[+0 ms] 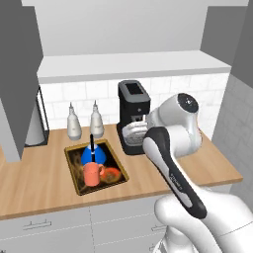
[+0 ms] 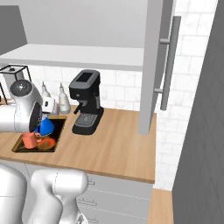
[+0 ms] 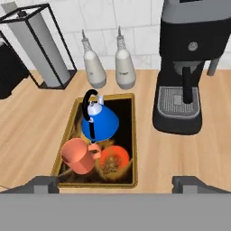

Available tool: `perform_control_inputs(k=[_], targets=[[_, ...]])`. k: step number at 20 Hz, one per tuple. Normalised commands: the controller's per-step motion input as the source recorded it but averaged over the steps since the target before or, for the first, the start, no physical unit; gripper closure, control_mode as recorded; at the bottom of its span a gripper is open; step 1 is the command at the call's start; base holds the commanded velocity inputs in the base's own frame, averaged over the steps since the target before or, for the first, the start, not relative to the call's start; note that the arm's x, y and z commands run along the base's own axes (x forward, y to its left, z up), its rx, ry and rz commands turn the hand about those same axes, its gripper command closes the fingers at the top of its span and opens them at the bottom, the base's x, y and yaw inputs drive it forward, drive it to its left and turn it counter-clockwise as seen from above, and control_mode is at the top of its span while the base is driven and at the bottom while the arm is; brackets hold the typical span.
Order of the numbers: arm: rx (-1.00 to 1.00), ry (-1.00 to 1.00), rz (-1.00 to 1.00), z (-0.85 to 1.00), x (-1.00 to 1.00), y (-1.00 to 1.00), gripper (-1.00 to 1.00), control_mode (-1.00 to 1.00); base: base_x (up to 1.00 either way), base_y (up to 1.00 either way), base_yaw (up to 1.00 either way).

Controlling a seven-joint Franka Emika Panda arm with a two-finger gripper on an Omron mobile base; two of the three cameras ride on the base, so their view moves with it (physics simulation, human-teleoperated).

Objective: Pick the kettle from the counter and place it on the tray. Then pick the mug from the cabinet and place it on the tray. Then close the cabinet doors.

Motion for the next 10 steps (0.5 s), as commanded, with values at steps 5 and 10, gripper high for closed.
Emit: perform_control_inputs(k=[5,10], targets=[[0.00,0.00,-0.17,0.06,-0.09,-0.49,-1.00,-1.00,0.00,0.00,0.00],[0.00,0.01,-0.06,0.00,-0.08,-0.30,-1.00,-1.00,0.00,0.00,0.00]])
